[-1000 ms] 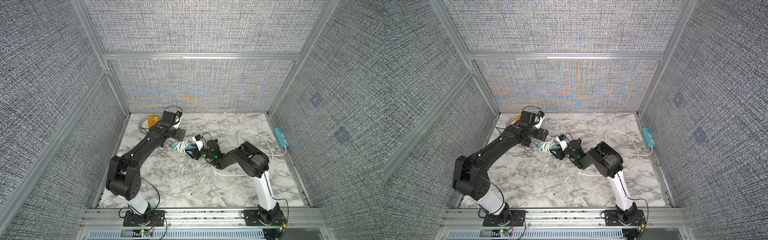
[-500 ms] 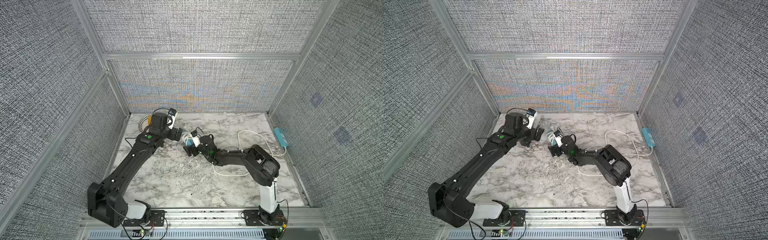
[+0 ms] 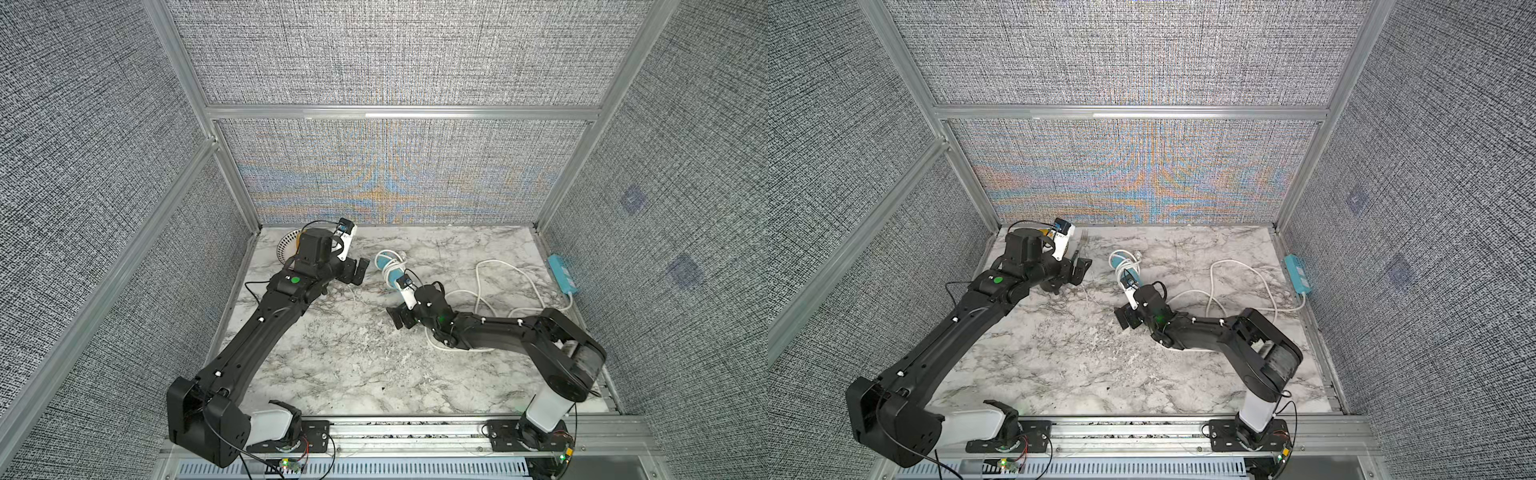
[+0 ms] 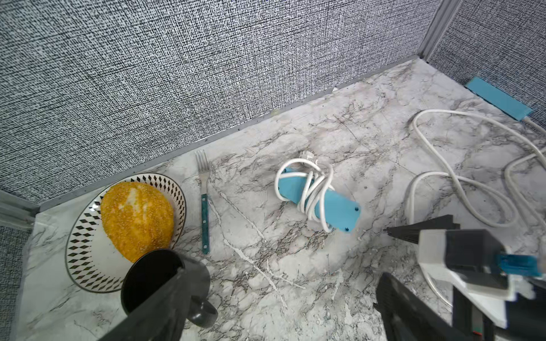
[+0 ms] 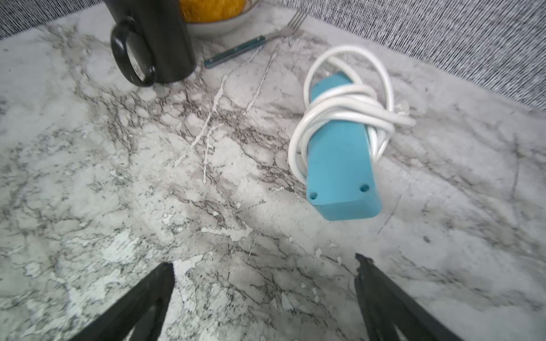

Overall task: Wrap the cord around the power strip
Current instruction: Place the power strip at the center of the board, then adjust the power cord at the center of the board.

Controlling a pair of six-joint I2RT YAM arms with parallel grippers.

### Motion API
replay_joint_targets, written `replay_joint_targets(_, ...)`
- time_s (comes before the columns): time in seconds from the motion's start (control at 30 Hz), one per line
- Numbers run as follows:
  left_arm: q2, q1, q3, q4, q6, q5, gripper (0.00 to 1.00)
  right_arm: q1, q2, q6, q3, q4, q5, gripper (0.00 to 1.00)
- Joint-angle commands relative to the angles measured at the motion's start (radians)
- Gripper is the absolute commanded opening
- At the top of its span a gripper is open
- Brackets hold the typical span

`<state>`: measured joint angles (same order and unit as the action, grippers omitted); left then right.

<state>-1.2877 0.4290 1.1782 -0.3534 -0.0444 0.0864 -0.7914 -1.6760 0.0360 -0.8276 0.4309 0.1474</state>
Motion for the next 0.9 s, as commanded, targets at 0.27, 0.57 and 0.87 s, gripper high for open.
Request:
replay_joint_targets(0.27,0.085,0.077,-0.081,0.231,-0.038,0.028,1.00,0.118,0.313,0.035,0.103,-0.112,0.143,0.98)
replay_joint_targets(0.57,-0.016,0.104,0.015,0.229,0.006,0.069,1.00,0.664,0.498,0.186,0.207,-0.258,0.060,0.98)
replay_joint_targets(0.87,-0.059,0.116,0.023,0.230,-0.023,0.088,1.00,1.165,0.284,0.261,0.140,-0.398,-0.155,0.98)
